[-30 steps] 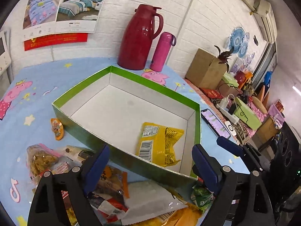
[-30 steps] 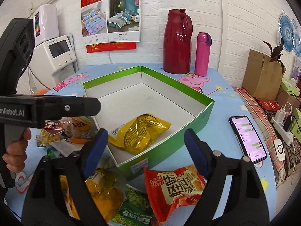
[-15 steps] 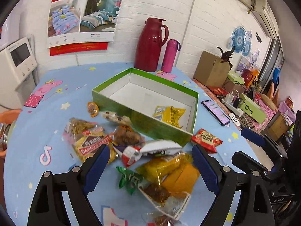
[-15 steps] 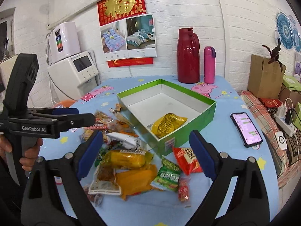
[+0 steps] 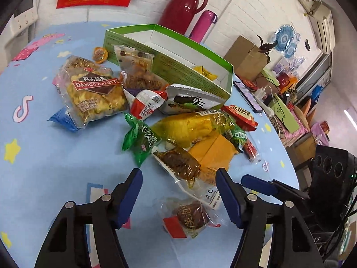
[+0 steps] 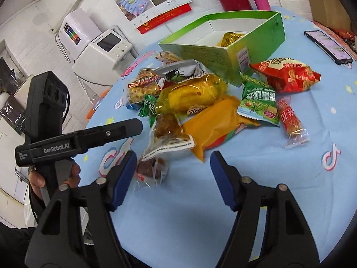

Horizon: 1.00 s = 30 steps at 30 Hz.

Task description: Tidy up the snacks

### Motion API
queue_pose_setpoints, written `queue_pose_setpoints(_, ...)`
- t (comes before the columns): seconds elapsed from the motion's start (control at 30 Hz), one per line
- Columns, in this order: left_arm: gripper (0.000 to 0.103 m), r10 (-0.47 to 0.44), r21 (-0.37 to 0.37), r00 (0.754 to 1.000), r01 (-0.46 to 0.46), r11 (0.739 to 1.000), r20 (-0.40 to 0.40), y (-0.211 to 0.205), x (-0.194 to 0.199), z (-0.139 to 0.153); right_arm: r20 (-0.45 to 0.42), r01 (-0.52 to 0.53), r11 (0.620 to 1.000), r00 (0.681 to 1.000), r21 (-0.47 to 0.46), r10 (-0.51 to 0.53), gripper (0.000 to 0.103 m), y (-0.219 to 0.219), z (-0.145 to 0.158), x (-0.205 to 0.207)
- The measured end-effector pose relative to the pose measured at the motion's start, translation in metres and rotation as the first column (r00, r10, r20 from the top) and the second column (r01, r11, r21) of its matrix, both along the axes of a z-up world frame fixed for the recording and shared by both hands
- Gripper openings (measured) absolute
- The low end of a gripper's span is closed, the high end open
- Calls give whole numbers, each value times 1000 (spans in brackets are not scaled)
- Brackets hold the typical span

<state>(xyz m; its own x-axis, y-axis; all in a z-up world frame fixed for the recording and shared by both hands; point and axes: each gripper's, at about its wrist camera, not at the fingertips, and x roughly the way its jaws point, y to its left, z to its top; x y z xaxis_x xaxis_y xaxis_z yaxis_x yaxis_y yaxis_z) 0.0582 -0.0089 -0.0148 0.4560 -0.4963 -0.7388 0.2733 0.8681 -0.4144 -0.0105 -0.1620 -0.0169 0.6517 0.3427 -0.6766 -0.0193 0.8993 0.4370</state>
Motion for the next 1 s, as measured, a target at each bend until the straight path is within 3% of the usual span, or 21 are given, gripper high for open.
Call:
queue_pose_setpoints(0.13,67,-48,-19,998,49,999,42,3,-16,7,55,2,991,998,-134,5,66,3,14,2)
queue_pose_setpoints(0.27,67,-99,13,993,98,995,70,9,-39,7,61,-46,974,996,-220,60,66,8,21,23)
queue_pose_setpoints(0.4,67,-124,48,991,121,991,55,9,-55,-1,-3,-209,947,977,-244,215,66,34,10,60)
queue_pose_setpoints(0.53,68,-136,79,988,130,988,72,6,-61,1,-98,-287,916,958,-281,270,66,53,-15,91)
queue_pose_setpoints(0.57,68,-142,78,987,137,988,75,4,-62,1,-117,-302,909,953,-287,280,62,56,-21,94)
queue_pose_setpoints(0.6,68,-147,77,986,142,987,74,3,-61,0,-135,-319,904,947,-285,292,47,57,-26,97)
queue_pose_setpoints(0.7,68,-170,77,983,164,983,72,-3,-56,-3,-120,-300,919,953,-257,278,46,50,-23,91)
queue_pose_setpoints(0.9,68,-255,111,964,247,963,73,-31,-42,-6,20,-196,962,979,-190,204,42,19,15,55)
queue_pose_setpoints(0.93,69,-263,125,962,253,959,68,-35,-41,-8,41,-174,967,982,-188,184,16,13,20,49)
queue_pose_setpoints(0.97,70,-268,136,961,257,957,68,-38,-40,-10,58,-155,972,984,-180,167,0,6,23,45)
queue_pose_setpoints(1.0,73,-271,142,960,259,955,71,-40,-39,-11,76,-126,977,987,-172,141,1,-1,26,40)
